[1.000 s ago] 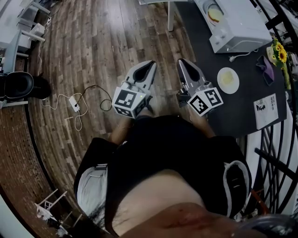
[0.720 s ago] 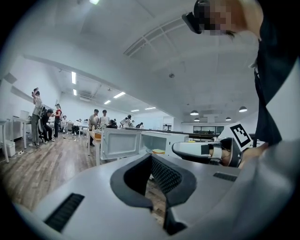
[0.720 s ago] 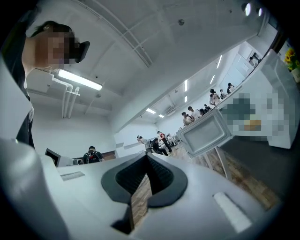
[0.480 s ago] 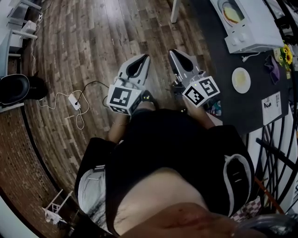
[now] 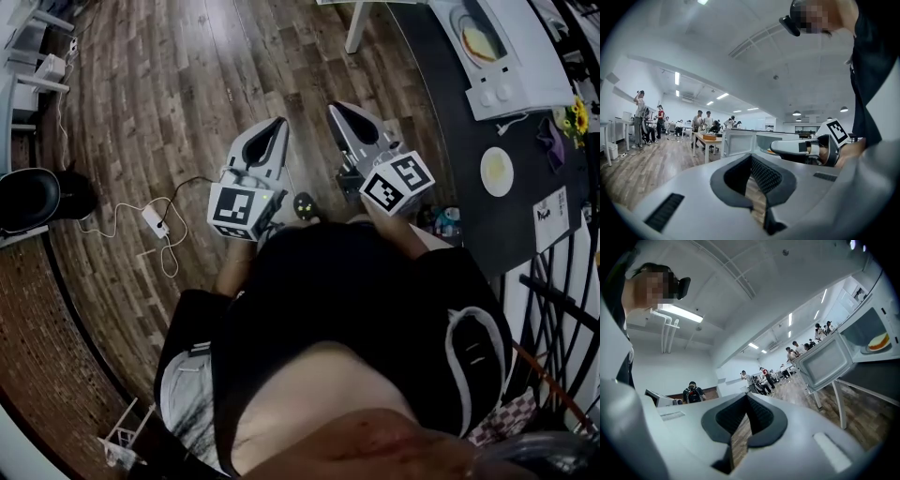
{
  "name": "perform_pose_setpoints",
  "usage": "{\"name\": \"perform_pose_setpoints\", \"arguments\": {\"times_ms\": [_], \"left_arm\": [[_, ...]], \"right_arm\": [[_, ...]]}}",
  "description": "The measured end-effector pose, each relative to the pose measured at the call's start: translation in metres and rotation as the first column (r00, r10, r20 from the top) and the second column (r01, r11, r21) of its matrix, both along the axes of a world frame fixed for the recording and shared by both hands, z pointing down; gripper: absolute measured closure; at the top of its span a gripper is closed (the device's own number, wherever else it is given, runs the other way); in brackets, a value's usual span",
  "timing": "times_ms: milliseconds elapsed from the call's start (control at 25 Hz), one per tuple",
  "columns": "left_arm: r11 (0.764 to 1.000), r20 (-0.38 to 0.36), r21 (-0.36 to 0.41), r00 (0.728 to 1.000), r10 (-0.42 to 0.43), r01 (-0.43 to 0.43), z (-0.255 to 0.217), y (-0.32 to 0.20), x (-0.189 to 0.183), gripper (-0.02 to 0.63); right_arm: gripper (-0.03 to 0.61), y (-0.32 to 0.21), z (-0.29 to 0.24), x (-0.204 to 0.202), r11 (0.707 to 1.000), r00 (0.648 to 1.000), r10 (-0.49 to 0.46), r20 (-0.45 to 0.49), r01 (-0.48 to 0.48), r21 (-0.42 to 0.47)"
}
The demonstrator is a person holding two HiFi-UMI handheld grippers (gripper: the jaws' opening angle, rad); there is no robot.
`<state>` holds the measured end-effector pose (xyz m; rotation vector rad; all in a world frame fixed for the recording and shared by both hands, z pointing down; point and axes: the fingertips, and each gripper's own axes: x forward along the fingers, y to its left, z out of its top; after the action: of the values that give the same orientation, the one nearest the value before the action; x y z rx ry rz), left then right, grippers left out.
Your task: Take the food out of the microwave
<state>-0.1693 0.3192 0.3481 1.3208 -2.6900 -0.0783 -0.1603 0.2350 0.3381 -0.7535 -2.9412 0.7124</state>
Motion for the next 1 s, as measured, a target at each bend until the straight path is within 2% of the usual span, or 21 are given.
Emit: {"name": "perform_pose_setpoints", "arguments": {"times_ms": [200,400,600,840,1000], "left_arm": [[0.999,0.012,0.006,0.999,0.048,-0.048,0.0,0.001,-0.011,0.606],[0.996,-0.01,0.031,0.996,0.085,-0.084,0.003,-0.013,-0.019,0.606],[0.996,-0.025,0.02,0.996,0.082,-0.082,0.004,-0.023,-0.037,0.606],[0.994,-0.009,0.023,0.994,0.11,-0.11,-0.005,-0.044,-0.068,0.606],[0.991,-0.008,0.018,0.991,0.136,-0.136,-0.004,-0.064,-0.082,0.606]], "right_arm": [[0.577,-0.003,0.001,-0.008,0.998,0.998,0.057,-0.014,-0.057,-0.008],[0.577,-0.016,0.003,-0.014,0.995,0.995,0.095,-0.026,-0.096,-0.026],[0.578,-0.026,0.003,-0.031,0.993,0.994,0.1,-0.033,-0.102,-0.065],[0.577,-0.041,-0.007,-0.054,0.993,0.994,0.112,-0.013,-0.113,-0.033],[0.578,-0.059,-0.003,-0.069,0.991,0.992,0.128,-0.018,-0.129,-0.044]]}}
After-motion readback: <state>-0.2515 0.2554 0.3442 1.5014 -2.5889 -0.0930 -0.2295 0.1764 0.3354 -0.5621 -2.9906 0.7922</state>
